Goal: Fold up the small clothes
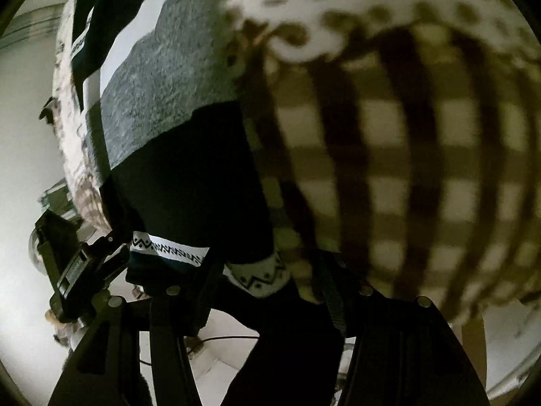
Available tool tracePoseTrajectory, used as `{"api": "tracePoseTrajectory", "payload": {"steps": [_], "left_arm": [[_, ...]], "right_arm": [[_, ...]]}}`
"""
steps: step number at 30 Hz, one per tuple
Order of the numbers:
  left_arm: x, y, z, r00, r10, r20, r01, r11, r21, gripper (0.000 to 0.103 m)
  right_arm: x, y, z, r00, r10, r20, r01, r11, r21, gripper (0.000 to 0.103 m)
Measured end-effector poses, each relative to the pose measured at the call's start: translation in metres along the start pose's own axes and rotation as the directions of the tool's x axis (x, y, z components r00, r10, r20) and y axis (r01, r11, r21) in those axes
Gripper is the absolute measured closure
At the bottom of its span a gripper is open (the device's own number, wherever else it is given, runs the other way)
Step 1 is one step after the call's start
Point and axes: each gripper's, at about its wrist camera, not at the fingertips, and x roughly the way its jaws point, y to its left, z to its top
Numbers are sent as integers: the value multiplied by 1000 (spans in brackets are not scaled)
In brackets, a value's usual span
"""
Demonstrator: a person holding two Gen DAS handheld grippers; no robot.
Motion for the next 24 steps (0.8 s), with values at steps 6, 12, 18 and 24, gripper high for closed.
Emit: {"api": "tracePoseTrajectory", "payload": {"steps": [6, 12, 18, 24], "left_arm": [[-19, 11, -9, 1000, 9, -4, -9, 1000, 9, 26], [-27, -15, -23, 989, 138, 56, -142, 987, 70, 90], [-59, -14, -26, 984, 110, 142, -114, 993, 23, 99], [-84, 6, -20, 981, 117, 154, -124, 992, 36, 100]], "right_arm": [[-7, -2, -8, 998, 8, 56, -7, 1000, -5, 58], [-27, 7, -29, 993, -36, 110, 38, 999, -18, 94], [-43, 39, -42, 988, -58, 142, 69, 995, -73, 96], [-51, 49, -50, 991, -51, 123, 63, 994, -92, 96]]}}
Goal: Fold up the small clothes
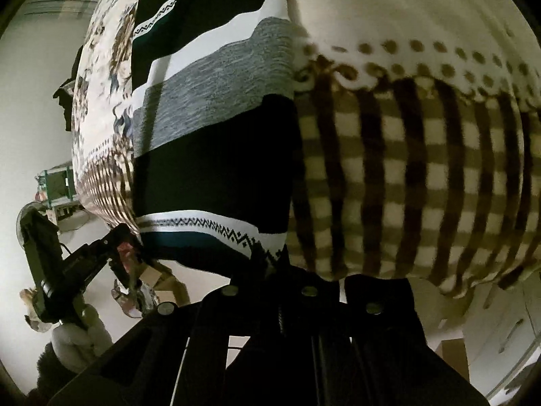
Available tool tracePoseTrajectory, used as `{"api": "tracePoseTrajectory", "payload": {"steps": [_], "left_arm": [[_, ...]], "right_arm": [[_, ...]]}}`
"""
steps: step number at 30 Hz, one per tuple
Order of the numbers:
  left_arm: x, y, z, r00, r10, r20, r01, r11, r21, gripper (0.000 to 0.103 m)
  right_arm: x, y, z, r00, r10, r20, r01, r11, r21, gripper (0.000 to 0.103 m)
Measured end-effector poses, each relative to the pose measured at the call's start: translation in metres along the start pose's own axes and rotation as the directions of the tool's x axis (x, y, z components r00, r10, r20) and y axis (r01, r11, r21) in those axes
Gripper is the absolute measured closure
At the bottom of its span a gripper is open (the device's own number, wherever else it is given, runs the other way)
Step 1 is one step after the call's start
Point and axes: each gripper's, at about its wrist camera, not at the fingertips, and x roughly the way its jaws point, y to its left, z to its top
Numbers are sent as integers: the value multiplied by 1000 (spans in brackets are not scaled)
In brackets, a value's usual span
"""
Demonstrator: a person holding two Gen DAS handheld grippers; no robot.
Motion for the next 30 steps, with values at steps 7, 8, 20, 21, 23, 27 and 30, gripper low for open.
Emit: {"api": "tracePoseTrajectory", "payload": {"steps": [7, 8, 20, 21, 23, 27, 30], "left_arm": [[27, 13, 0, 991, -119, -65, 117, 992, -37, 52], [27, 12, 2, 989, -129, -67, 126, 991, -37, 39], [81, -5, 12, 959, -227, -172, 233, 972, 16, 18], [80, -8, 11, 960, -220, -175, 228, 973, 27, 18], [78, -11, 9, 963, -212, -168, 221, 975, 37, 19], [69, -13, 3, 974, -175, -140, 182, 982, 38, 75], [56, -14, -4, 980, -164, -113, 166, 986, 7, 86]], "right_arm": [[38, -31, 9, 991, -25, -132, 39, 994, 103, 83], [39, -36, 13, 990, 0, -139, 18, 992, 128, 79], [70, -32, 29, 979, 178, -102, -167, 980, 109, 28], [69, -31, 27, 978, 188, -91, -177, 977, 114, 28], [68, -31, 22, 974, 211, -82, -199, 971, 133, 32], [65, -29, 18, 980, 181, -85, -169, 977, 128, 68], [59, -22, 14, 983, 162, -90, -153, 983, 99, 81]]}}
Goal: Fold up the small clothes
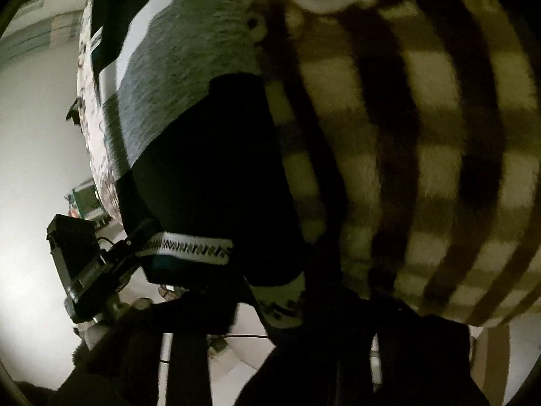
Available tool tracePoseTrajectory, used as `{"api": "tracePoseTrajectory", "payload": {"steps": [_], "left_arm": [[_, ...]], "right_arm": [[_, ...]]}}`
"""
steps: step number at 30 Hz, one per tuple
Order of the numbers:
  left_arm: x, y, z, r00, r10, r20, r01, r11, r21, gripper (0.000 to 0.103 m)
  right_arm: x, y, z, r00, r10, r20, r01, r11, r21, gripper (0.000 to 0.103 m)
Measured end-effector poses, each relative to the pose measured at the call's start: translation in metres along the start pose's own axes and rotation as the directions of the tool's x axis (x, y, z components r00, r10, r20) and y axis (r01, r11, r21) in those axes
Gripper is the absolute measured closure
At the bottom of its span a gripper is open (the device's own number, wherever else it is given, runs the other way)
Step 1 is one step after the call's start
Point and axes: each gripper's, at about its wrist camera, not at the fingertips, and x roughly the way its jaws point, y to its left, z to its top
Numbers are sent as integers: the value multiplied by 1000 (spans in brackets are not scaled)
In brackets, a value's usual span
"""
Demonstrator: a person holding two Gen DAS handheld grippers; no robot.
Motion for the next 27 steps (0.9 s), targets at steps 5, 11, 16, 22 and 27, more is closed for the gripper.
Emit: {"api": "tracePoseTrajectory", "payload": {"steps": [5, 11, 16, 22, 27], "left_arm": [[-20, -17, -7, 1000, -1, 29, 1, 1000, -12, 95], [-40, -47, -12, 998, -42, 50, 40, 999, 28, 95], [-58, -65, -3, 990, -101, 95, 102, 995, 0, 95], [-83, -88, 7, 983, -117, 139, 113, 993, 32, 95], [-80, -79, -6, 990, -87, 109, 86, 996, 14, 95]], "right_arm": [[-18, 16, -10, 1000, 14, 26, -14, 1000, 4, 91], [-58, 25, -20, 995, 75, 63, -74, 997, -20, 92], [-101, 20, -21, 986, 135, 99, -132, 991, -31, 93], [-125, 38, -24, 988, 125, 96, -119, 991, -67, 93], [-109, 32, -28, 995, 96, 32, -95, 995, -39, 92]]}}
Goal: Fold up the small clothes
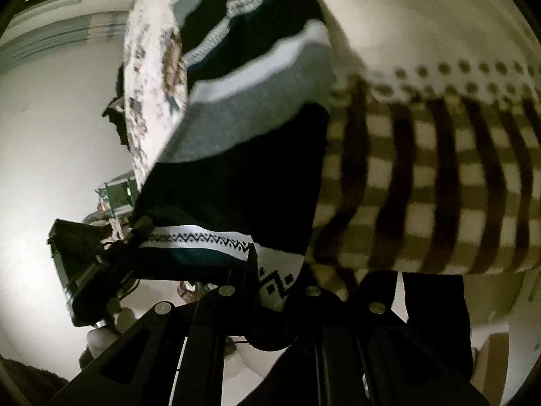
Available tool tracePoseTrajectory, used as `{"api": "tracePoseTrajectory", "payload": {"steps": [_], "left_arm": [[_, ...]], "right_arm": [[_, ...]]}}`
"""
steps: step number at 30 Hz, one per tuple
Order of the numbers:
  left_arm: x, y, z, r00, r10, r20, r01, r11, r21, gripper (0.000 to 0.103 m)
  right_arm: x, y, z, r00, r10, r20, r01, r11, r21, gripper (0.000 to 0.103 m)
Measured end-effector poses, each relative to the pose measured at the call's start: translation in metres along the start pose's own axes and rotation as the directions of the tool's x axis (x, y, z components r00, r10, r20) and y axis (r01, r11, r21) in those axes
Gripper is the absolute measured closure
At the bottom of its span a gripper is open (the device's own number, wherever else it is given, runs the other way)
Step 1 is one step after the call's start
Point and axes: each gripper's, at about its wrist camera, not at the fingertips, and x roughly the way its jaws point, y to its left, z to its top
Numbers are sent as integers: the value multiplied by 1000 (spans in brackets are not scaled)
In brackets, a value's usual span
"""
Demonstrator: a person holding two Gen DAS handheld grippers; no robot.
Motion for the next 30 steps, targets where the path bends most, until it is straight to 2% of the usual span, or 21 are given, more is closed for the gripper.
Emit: {"api": "tracePoseTrajectory", "payload": {"steps": [3, 5, 6, 8, 12, 14, 15, 23, 25, 28, 30], "left_arm": [[18, 18, -8, 998, 48, -31, -48, 999, -10, 95], [30, 31, -11, 997, 54, -46, -56, 998, -36, 95], [32, 34, -11, 997, 56, -49, -59, 997, -44, 95], [36, 40, -11, 997, 60, -51, -63, 997, -52, 95], [32, 38, -11, 997, 59, -48, -61, 997, -43, 95], [30, 37, -11, 997, 59, -50, -61, 997, -41, 95], [28, 36, -10, 997, 57, -48, -59, 997, -46, 95], [5, 16, -4, 1000, 25, -14, -26, 999, -34, 95], [1, 11, -4, 1000, 23, -8, -23, 999, -36, 95], [-1, 8, -3, 1000, 21, -5, -21, 999, -39, 95], [2, 8, -3, 1000, 23, -13, -24, 999, -43, 95]], "right_arm": [[27, -23, 5, 999, -14, -46, 16, 999, 51, 88], [46, -36, 11, 997, -14, -74, 21, 996, 90, 87], [56, -44, 14, 995, -9, -99, 21, 993, 116, 85], [76, -51, 19, 992, -1, -123, 19, 989, 150, 74], [85, -51, 15, 990, 5, -144, 18, 987, 157, 73], [81, -48, 11, 991, 7, -135, 13, 990, 143, 77], [77, -46, 9, 992, -3, -125, 19, 991, 133, 92], [16, -15, -3, 999, 34, -37, -33, 999, 30, 94], [5, -5, -4, 999, 14, -32, -14, 1000, -10, 94], [5, 4, -6, 998, -23, -65, 19, 998, -64, 92], [22, -4, -2, 996, -16, -90, 14, 1000, -20, 89]]}}
